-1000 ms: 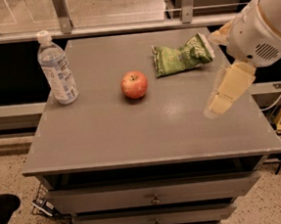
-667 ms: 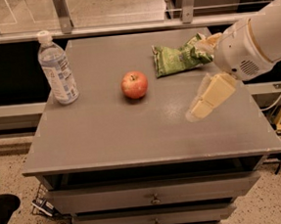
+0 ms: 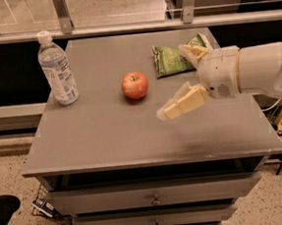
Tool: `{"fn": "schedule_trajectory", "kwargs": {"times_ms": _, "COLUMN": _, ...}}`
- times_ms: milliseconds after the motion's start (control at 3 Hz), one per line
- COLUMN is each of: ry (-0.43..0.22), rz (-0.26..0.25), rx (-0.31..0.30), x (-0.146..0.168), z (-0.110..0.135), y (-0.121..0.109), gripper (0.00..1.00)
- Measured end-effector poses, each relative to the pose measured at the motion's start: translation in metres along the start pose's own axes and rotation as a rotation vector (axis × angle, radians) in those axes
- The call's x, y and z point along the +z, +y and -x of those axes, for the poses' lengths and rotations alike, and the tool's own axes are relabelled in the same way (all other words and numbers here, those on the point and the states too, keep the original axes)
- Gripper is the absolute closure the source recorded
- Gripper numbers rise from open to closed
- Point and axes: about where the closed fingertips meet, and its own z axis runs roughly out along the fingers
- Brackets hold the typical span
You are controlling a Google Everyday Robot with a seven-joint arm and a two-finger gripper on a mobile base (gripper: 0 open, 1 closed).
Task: Pick blue plastic bottle
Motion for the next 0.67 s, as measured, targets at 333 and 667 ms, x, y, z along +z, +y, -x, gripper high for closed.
{"fn": "schedule_trajectory", "kwargs": {"times_ms": 333, "ry": -0.18, "rz": 0.005, "rx": 0.04, "x": 0.0176, "z": 0.0357, "y": 0.0024, "gripper": 0.0}}
{"fn": "schedule_trajectory", "kwargs": {"times_ms": 667, "ry": -0.177, "rz": 0.005, "rx": 0.04, "x": 0.0176, "z": 0.0352, "y": 0.0024, "gripper": 0.0}}
